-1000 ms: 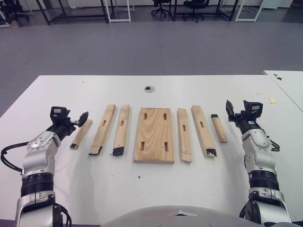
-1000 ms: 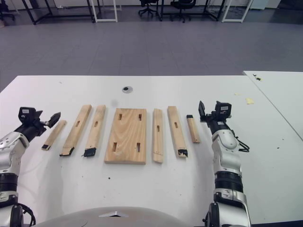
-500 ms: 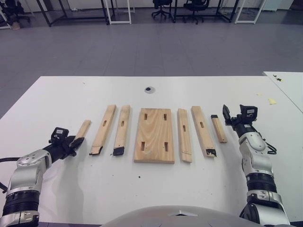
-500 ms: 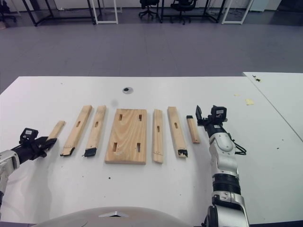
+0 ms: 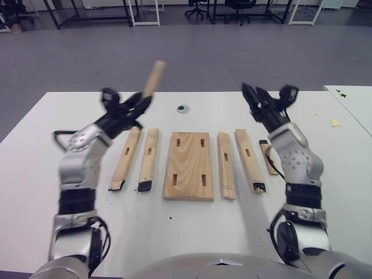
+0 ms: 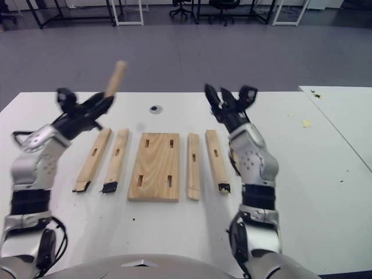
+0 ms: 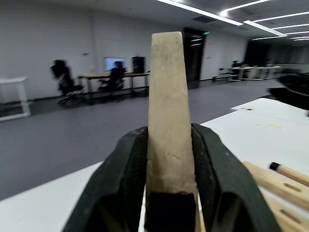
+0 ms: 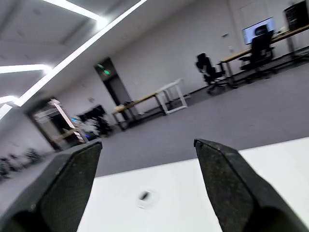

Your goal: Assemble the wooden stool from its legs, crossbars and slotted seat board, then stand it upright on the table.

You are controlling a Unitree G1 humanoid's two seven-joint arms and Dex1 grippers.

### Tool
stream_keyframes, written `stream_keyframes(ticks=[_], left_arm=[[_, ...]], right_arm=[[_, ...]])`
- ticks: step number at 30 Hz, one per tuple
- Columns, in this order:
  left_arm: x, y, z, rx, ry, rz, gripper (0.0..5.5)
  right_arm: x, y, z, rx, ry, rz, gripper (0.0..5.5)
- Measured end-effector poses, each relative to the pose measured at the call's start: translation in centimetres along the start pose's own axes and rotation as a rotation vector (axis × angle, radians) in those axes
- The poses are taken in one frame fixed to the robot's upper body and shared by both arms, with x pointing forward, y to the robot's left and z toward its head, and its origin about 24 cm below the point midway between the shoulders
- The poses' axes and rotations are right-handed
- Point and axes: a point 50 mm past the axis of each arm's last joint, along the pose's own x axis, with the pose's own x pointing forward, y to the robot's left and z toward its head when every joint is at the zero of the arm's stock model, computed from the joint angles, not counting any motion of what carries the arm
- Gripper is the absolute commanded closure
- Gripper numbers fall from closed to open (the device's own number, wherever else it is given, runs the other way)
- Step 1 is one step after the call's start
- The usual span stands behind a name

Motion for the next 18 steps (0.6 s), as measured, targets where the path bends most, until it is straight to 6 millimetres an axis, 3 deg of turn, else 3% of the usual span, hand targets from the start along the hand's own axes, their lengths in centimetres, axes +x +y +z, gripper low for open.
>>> stream_keyframes(ticks=[2, 4, 7, 18], left_arm=[[2.8, -1.6, 0.8, 0.053, -0.044, -0.098, 4.20], [3.7, -2.3, 1.6, 0.101, -0.075, -0.133, 4.20], [4.1, -3.0, 1.5, 0.130, -0.081, -0.163, 4.20], [4.1, -3.6, 1.4, 0.226, -0.066, -0.193, 4.20]], right_arm=[[1.9, 4.4, 0.9, 0.187, -0.027, 0.159, 1.92], [2.4, 6.2, 1.3, 0.242, -0.016, 0.203, 1.92], [2.5, 6.5, 0.7, 0.250, 0.044, 0.171, 1.92], [1.9, 7.1, 0.0, 0.239, 0.133, 0.147, 3.79]])
